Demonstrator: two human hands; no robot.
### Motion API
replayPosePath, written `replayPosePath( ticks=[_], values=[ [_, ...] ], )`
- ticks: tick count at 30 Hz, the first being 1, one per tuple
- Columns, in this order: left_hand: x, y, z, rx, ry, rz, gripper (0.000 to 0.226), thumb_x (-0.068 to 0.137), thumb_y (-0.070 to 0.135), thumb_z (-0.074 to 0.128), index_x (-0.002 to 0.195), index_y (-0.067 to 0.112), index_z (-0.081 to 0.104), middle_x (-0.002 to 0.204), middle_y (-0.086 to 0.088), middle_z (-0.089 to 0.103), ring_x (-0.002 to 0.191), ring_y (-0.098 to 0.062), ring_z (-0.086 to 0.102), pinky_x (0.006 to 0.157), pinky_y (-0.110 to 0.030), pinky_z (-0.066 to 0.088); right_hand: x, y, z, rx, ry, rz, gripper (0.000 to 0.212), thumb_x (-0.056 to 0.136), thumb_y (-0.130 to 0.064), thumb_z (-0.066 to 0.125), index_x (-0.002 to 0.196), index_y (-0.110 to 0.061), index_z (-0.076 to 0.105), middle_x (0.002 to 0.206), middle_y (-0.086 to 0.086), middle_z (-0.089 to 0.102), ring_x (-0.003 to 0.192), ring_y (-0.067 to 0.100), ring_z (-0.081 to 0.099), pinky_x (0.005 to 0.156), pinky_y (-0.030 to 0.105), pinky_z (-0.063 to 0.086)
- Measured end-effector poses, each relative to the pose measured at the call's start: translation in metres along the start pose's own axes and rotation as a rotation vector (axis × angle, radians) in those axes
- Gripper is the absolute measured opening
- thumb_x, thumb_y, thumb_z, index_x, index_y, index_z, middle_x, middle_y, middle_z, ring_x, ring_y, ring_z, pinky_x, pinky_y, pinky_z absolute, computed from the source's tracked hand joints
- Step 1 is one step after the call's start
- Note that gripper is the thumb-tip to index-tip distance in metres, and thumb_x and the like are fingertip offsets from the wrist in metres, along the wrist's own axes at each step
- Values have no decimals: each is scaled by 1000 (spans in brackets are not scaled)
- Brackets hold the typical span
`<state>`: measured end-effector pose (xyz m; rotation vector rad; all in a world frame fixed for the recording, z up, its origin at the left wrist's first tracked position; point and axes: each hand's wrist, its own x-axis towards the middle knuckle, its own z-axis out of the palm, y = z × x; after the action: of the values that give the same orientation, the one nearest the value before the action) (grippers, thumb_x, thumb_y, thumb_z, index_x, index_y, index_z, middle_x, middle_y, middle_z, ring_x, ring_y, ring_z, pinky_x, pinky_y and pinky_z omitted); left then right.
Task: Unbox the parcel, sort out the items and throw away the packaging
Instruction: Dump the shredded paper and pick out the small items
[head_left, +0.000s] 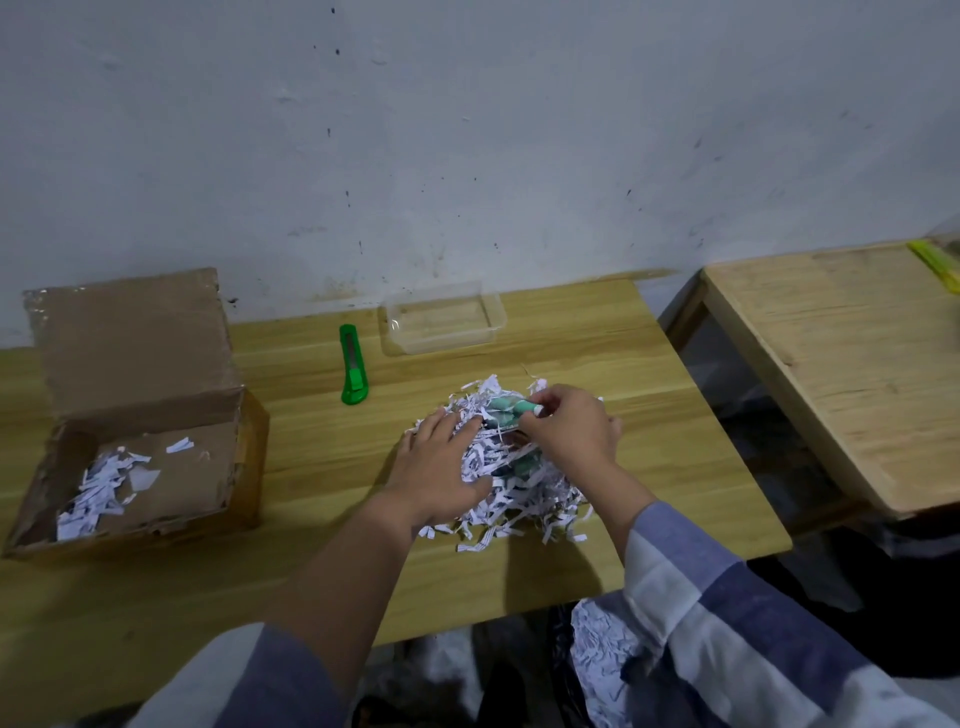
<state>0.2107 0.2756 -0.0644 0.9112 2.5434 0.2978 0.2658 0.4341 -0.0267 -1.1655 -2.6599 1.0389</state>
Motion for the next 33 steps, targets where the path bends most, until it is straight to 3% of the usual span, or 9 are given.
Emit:
replayPosePath(
  ticks=[3, 6, 10, 14, 17, 20, 24, 29, 33],
  values=[
    [-1, 1, -2, -46, 16, -11, 70, 91, 60, 40, 150, 33, 14, 160, 2, 9, 147, -18, -2, 118, -49, 6, 1, 4, 1, 312, 3, 44, 14, 76, -31, 68, 90, -31, 71, 84, -9, 69, 80, 14, 63, 86, 37, 44],
    [-4, 4, -6, -229, 174, -28, 53, 92, 61, 32, 138, 35, 41, 153, 4, 29, 145, -18, 13, 117, -48, 12, -2, 6, -5, 585, -41, 43, 18, 83, -17, 68, 101, -18, 72, 85, 2, 69, 64, 17, 62, 60, 32, 52],
    [4, 6, -17, -286, 484, 25, 34, 94, 50, 42, 117, 28, 54, 135, 7, 46, 131, -16, 35, 107, -38, 27, -1, 9, -8, 618, -124, -31, 20, 88, -11, 63, 97, -27, 69, 98, 3, 69, 73, 21, 69, 67, 40, 60],
    [16, 7, -26, -156, 341, 96, 55, 88, 56, 51, 138, 35, 41, 143, 9, 42, 134, -14, 32, 109, -41, 25, 0, 4, -9, 624, -187, -82, 22, 88, -7, 62, 99, -25, 70, 107, 14, 69, 86, 35, 70, 74, 51, 59],
    [22, 8, -31, -262, 271, 80, 52, 85, 50, 59, 135, 38, 46, 138, 9, 50, 125, -16, 45, 103, -40, 34, 2, -1, -14, 659, -240, -113, 27, 88, -2, 60, 113, -11, 66, 101, 14, 68, 74, 21, 69, 60, 27, 59],
    [24, 6, -34, -375, 244, 37, 45, 82, 42, 67, 124, 35, 55, 133, 6, 55, 115, -19, 53, 89, -33, 42, 2, -2, -16, 575, -210, -149, 32, 83, -3, 66, 114, -12, 66, 96, 5, 62, 74, 11, 60, 54, 13, 50],
    [20, 3, -32, -398, 289, -44, 35, 85, 33, 67, 119, 31, 57, 129, 2, 58, 95, -16, 55, 69, -26, 40, 6, 1, -14, 346, -134, -210, 22, 82, -8, 70, 103, -11, 70, 87, -4, 64, 71, 2, 56, 60, 12, 46],
    [17, 0, -32, -444, 372, -209, 38, 86, 41, 63, 121, 28, 55, 126, -7, 61, 93, -21, 59, 73, -34, 52, 5, 14, -15, 239, -87, -239, 9, 85, -11, 66, 91, -13, 72, 84, -2, 68, 72, 10, 61, 72, 29, 53],
    [17, 3, -35, -528, 389, -245, 45, 85, 44, 63, 126, 27, 53, 128, -10, 60, 86, -22, 61, 74, -40, 56, 6, 15, -13, -210, -184, -279, 22, 90, -18, 56, 106, -22, 70, 113, -1, 68, 107, 23, 59, 101, 47, 38]
  ],
)
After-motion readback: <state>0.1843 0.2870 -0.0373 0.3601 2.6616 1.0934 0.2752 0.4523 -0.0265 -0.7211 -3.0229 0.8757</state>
